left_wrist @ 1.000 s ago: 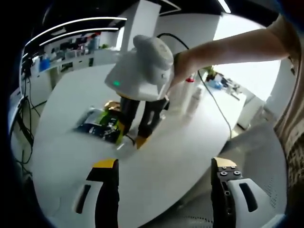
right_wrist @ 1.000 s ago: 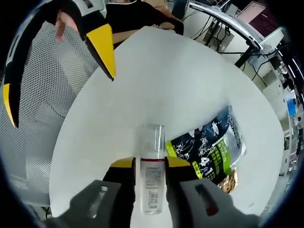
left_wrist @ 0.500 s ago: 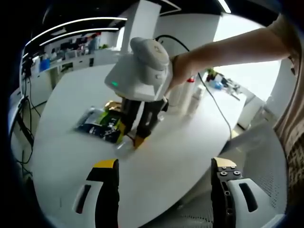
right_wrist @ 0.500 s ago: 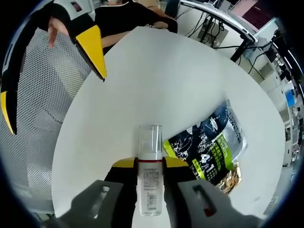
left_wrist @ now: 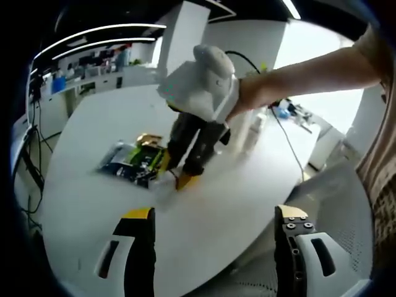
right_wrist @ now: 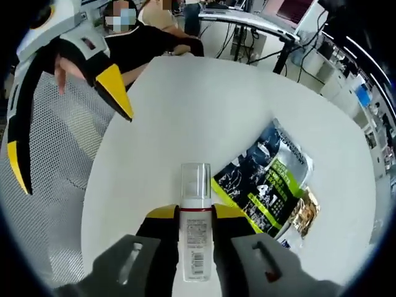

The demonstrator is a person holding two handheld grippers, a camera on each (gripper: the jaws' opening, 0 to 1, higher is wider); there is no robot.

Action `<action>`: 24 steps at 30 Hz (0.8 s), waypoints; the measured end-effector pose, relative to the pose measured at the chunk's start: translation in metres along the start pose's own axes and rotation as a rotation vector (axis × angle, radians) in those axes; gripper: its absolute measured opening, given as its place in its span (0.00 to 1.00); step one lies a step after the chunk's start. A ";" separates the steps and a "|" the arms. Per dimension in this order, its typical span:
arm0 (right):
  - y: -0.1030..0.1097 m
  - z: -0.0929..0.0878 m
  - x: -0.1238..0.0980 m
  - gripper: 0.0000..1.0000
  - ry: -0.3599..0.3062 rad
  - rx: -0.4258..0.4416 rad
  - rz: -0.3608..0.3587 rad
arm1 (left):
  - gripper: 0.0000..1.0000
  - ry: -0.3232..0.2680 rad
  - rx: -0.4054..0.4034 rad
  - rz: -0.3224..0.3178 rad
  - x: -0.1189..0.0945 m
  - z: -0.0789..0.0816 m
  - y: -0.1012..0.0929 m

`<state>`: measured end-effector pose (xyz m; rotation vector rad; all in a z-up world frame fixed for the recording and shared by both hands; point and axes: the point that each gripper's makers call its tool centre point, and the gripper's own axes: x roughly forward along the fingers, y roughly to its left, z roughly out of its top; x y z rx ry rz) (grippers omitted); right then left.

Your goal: Arrange the skincare products in the storage area until every visible bottle or jar stands upright without overlapping.

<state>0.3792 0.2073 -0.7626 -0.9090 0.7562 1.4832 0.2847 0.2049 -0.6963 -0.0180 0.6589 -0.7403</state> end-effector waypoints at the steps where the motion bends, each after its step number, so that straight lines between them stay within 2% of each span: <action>1: 0.001 0.001 -0.003 0.20 -0.014 0.023 -0.003 | 0.76 0.000 0.003 -0.004 0.000 0.000 -0.001; 7: 0.001 0.005 -0.020 0.20 -0.147 0.209 -0.032 | 0.76 -0.007 0.014 -0.005 0.000 0.005 0.001; 13: 0.003 0.007 -0.040 0.20 -0.225 0.283 -0.058 | 0.76 -0.009 0.033 -0.009 -0.002 0.011 0.001; 17: 0.004 0.011 -0.052 0.20 -0.281 0.329 -0.072 | 0.73 -0.021 0.024 -0.028 -0.003 0.016 -0.004; 24: 0.010 0.016 -0.071 0.20 -0.373 0.403 -0.089 | 0.74 -0.022 0.044 -0.045 -0.005 0.020 -0.015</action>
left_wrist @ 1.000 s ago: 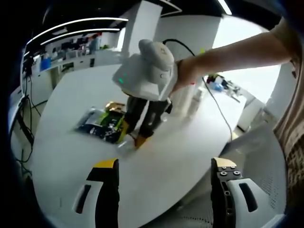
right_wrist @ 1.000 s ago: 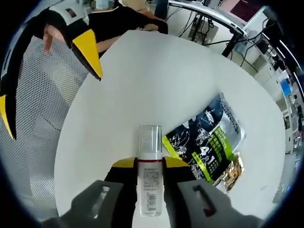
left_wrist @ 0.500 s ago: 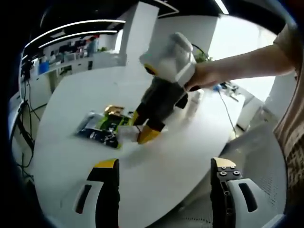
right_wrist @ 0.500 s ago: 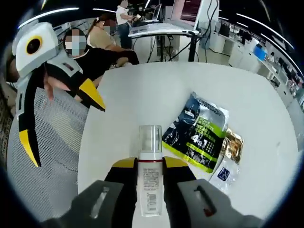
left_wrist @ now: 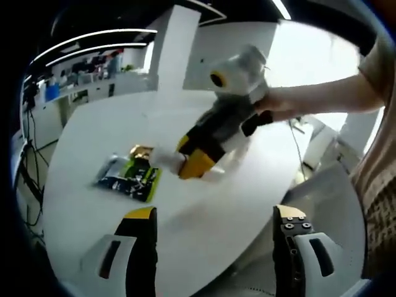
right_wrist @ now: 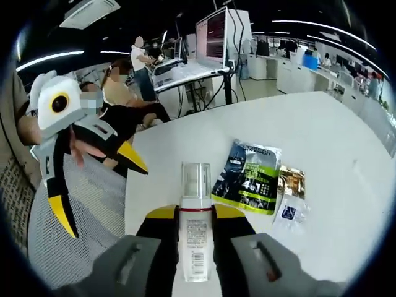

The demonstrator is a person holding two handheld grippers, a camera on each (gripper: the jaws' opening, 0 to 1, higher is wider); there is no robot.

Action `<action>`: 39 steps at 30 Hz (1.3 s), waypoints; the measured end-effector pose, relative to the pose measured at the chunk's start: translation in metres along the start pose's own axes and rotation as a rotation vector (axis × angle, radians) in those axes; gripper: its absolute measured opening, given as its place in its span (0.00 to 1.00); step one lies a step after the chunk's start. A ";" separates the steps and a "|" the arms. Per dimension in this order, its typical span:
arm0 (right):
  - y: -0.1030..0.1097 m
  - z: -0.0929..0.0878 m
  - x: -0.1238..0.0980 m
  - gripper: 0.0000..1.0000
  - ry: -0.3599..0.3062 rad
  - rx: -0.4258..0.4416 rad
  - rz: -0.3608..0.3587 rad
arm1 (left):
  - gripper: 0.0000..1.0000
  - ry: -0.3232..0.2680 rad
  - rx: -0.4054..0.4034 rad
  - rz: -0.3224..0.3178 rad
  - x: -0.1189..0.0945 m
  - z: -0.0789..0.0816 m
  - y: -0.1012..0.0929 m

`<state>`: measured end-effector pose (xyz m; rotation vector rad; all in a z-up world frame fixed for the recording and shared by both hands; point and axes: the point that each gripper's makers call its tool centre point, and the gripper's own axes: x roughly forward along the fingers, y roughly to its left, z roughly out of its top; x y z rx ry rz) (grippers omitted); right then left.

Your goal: Arrange the skincare products in the storage area until every visible bottle or jar stands upright without overlapping.

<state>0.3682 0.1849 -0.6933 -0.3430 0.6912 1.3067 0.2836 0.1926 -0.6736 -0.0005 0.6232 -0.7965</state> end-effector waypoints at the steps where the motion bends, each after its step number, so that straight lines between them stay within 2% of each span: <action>1: 0.002 0.001 -0.003 0.20 -0.017 0.018 0.002 | 0.74 -0.001 0.002 -0.002 -0.001 0.001 -0.001; 8: 0.008 0.006 -0.019 0.20 -0.098 0.091 -0.004 | 0.75 -0.014 -0.002 -0.021 -0.003 0.007 -0.009; 15: 0.021 0.016 -0.036 0.20 -0.208 0.179 0.012 | 0.75 -0.036 -0.006 -0.058 -0.001 0.018 -0.021; 19: 0.033 0.023 -0.044 0.20 -0.260 0.193 0.035 | 0.75 -0.054 -0.010 -0.085 0.000 0.027 -0.027; 25: 0.049 0.034 -0.057 0.20 -0.345 0.224 0.069 | 0.75 -0.062 -0.011 -0.114 0.002 0.032 -0.035; 31: 0.064 0.047 -0.077 0.20 -0.474 0.304 0.133 | 0.74 -0.069 -0.015 -0.148 0.002 0.037 -0.046; 34: 0.068 0.051 -0.087 0.20 -0.529 0.341 0.155 | 0.74 -0.068 -0.009 -0.156 0.002 0.039 -0.050; 39: 0.073 0.049 -0.097 0.20 -0.570 0.363 0.169 | 0.71 -0.089 -0.026 -0.189 0.001 0.046 -0.059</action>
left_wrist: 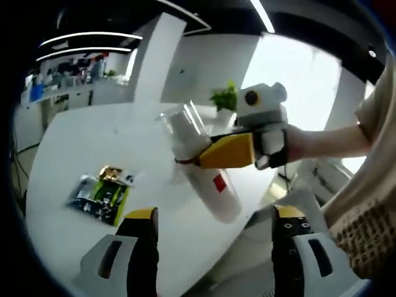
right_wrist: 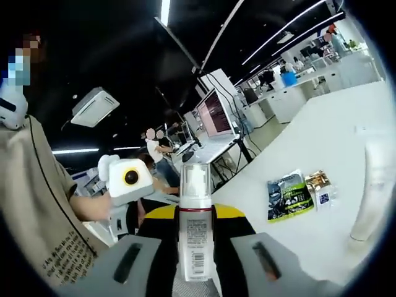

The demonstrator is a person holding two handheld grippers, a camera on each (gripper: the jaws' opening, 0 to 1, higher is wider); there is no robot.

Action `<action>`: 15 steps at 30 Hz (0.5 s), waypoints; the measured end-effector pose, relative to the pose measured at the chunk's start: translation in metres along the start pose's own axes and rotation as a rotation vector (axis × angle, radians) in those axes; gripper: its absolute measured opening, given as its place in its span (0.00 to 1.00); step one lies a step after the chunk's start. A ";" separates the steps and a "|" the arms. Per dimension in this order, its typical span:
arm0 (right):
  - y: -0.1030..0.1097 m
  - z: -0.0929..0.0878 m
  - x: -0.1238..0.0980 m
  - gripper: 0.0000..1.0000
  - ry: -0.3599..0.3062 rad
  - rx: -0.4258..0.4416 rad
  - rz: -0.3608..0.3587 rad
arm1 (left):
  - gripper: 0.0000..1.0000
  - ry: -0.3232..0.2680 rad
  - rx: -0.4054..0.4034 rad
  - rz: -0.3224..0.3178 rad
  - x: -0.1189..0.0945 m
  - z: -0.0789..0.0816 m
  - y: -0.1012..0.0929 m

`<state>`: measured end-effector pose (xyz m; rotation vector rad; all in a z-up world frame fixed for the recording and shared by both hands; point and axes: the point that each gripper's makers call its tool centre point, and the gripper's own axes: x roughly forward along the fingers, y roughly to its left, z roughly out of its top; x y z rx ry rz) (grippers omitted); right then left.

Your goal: Arrange the skincare products in the storage area until every visible bottle or jar stands upright without overlapping.

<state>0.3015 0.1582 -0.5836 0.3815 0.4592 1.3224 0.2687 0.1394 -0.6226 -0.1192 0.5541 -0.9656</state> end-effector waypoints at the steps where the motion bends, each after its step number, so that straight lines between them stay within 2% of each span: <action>1: 0.003 0.000 -0.002 0.20 -0.009 0.005 0.010 | 0.71 -0.003 -0.003 -0.006 0.001 0.000 -0.001; 9: 0.017 0.005 -0.013 0.20 -0.058 0.009 0.039 | 0.52 0.003 0.027 -0.081 0.008 0.007 -0.021; 15: 0.024 0.010 -0.024 0.20 -0.093 0.011 0.062 | 0.37 -0.014 0.048 -0.144 0.012 0.020 -0.033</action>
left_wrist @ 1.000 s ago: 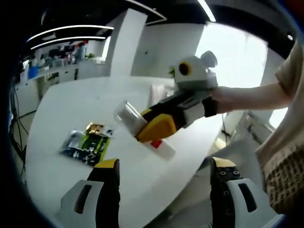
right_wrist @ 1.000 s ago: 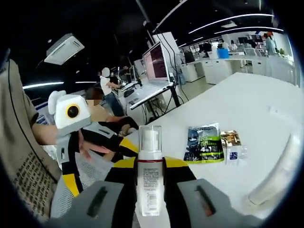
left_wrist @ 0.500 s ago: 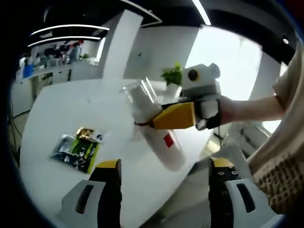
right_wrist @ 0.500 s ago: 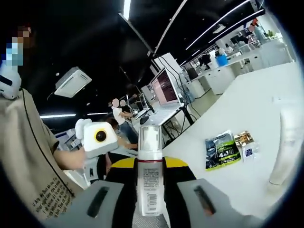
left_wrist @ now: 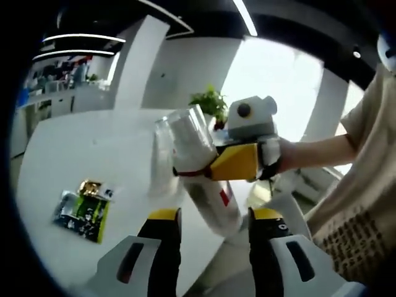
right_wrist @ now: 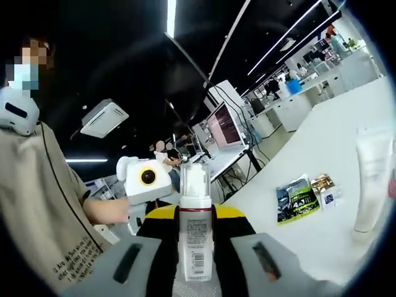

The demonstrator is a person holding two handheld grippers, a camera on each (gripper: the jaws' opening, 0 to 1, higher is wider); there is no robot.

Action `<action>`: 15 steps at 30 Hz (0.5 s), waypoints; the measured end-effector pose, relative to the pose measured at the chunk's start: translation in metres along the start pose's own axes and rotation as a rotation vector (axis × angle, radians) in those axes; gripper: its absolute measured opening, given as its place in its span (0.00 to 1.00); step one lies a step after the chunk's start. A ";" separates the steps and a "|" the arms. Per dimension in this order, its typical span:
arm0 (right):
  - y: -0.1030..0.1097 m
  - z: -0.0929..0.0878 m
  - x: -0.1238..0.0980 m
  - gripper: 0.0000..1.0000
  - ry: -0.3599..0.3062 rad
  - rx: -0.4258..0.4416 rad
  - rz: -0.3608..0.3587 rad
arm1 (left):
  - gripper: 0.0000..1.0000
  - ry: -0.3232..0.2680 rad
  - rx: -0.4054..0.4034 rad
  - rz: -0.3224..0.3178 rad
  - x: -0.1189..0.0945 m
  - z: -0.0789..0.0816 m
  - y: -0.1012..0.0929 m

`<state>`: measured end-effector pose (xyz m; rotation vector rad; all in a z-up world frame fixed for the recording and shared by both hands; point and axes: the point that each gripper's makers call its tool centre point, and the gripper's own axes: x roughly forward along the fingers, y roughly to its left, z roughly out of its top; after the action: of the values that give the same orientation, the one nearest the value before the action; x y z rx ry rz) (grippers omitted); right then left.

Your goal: Arrange the skincare products in the storage area until every visible bottle or jar stands upright without overlapping.

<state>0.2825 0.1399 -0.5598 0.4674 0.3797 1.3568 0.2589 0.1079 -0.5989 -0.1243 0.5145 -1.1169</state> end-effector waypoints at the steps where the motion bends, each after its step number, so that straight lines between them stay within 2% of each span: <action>1: 0.002 0.001 -0.001 0.20 -0.005 0.000 0.003 | 0.35 0.002 0.002 -0.008 0.001 0.001 -0.001; 3: 0.005 0.002 -0.004 0.20 -0.013 -0.004 0.012 | 0.33 0.017 0.010 -0.037 0.005 0.001 -0.006; 9: 0.010 0.004 -0.012 0.20 -0.031 -0.026 0.025 | 0.29 0.023 0.031 -0.066 0.010 0.006 -0.014; 11: 0.011 0.005 -0.016 0.20 -0.044 -0.029 0.033 | 0.24 0.026 0.047 -0.104 0.011 0.007 -0.021; 15: 0.019 0.007 -0.024 0.20 -0.055 -0.039 0.063 | 0.22 0.035 0.061 -0.144 0.011 0.010 -0.029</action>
<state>0.2657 0.1189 -0.5439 0.4863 0.2952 1.4069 0.2437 0.0834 -0.5836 -0.0894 0.5080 -1.2763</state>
